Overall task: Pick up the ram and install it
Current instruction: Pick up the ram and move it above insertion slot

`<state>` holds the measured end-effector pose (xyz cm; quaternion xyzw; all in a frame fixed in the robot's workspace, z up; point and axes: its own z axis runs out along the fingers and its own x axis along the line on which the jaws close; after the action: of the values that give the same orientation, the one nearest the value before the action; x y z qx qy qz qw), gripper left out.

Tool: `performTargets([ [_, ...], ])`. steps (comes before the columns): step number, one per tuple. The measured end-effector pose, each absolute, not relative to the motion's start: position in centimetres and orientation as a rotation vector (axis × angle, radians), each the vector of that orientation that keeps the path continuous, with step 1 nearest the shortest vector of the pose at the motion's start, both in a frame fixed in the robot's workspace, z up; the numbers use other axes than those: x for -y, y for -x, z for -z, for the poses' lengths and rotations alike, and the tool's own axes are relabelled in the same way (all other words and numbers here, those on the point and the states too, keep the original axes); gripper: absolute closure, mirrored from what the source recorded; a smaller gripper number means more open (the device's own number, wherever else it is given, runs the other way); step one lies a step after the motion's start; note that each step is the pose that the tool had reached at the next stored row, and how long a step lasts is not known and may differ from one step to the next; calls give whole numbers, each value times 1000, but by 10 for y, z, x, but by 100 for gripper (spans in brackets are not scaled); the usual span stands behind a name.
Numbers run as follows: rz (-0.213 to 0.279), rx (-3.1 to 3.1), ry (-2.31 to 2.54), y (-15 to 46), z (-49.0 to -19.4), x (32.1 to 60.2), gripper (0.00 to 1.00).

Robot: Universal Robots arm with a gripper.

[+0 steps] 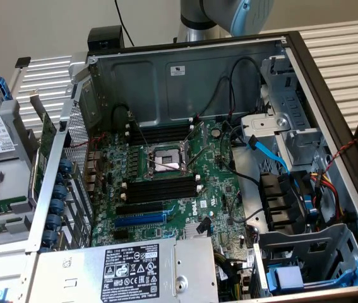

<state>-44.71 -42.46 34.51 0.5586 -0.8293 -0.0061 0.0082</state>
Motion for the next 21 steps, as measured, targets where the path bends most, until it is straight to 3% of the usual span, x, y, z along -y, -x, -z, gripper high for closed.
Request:
performTargets([
  [21, -21, 2352, -2097, 447, -335, 424, 89],
])
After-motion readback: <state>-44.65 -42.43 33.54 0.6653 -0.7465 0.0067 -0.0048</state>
